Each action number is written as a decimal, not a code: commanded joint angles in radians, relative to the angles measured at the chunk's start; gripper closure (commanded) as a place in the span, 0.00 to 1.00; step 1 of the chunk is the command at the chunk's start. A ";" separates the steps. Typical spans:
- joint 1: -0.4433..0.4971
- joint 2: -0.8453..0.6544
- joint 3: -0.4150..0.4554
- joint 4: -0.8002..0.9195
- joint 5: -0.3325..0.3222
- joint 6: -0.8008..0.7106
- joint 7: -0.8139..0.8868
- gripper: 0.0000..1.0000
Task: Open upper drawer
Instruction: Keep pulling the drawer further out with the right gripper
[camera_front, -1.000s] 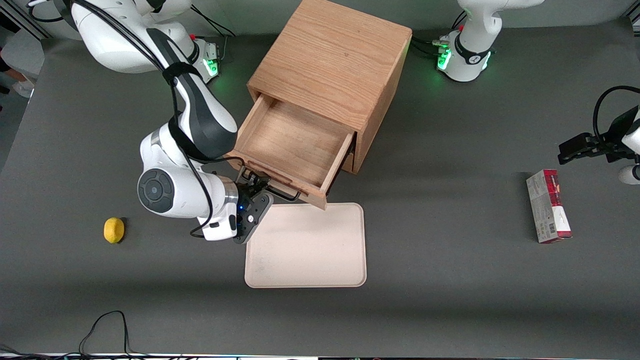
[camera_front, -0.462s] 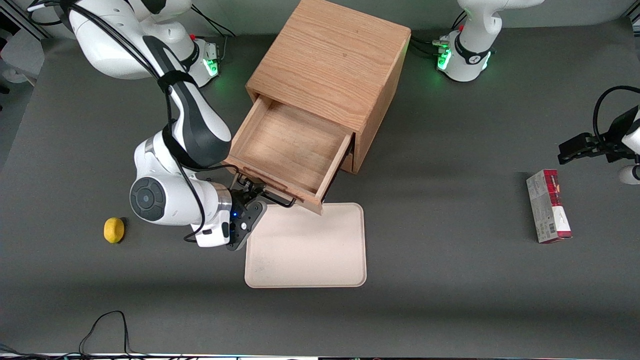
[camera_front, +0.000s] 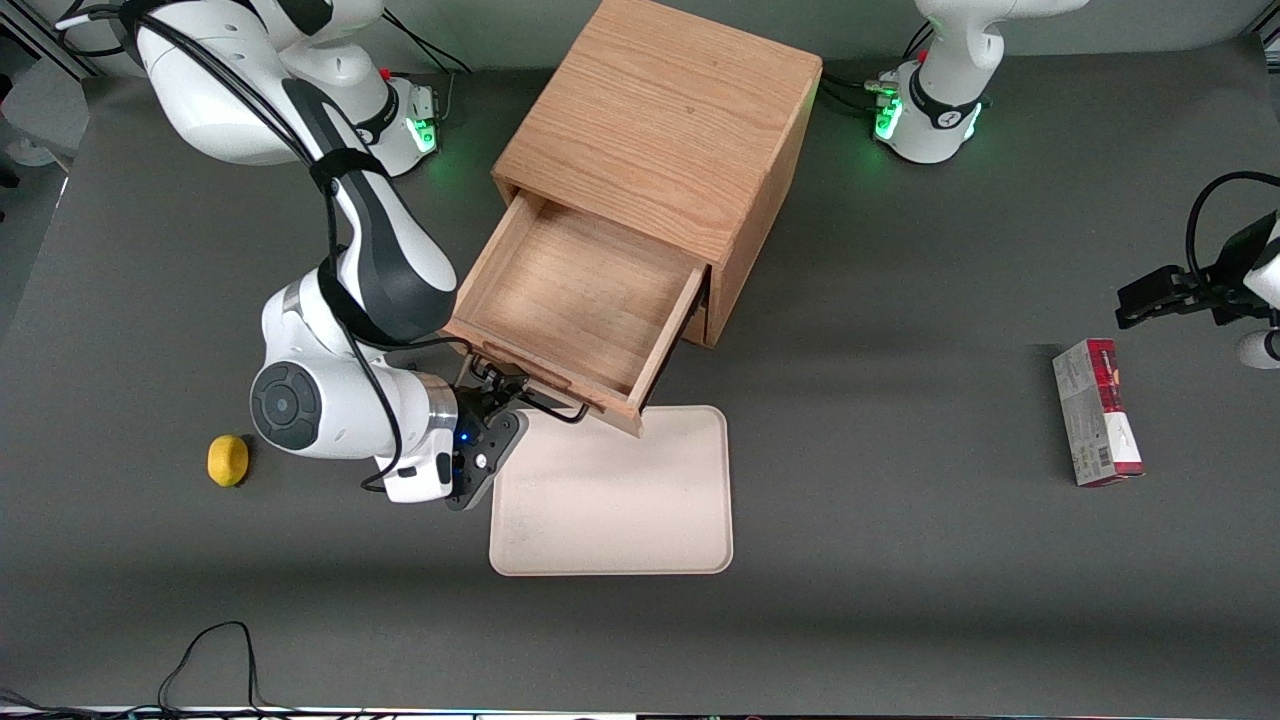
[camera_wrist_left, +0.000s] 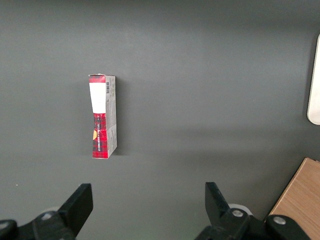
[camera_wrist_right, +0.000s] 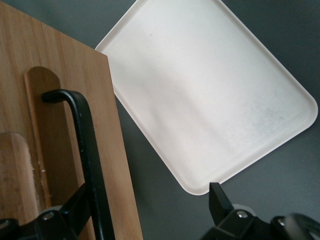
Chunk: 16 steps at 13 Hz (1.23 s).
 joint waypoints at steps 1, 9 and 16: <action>-0.016 0.033 0.003 0.046 -0.011 -0.003 -0.021 0.00; -0.031 0.036 0.002 0.075 -0.012 -0.003 -0.021 0.00; -0.048 0.041 0.000 0.103 -0.011 -0.003 -0.021 0.00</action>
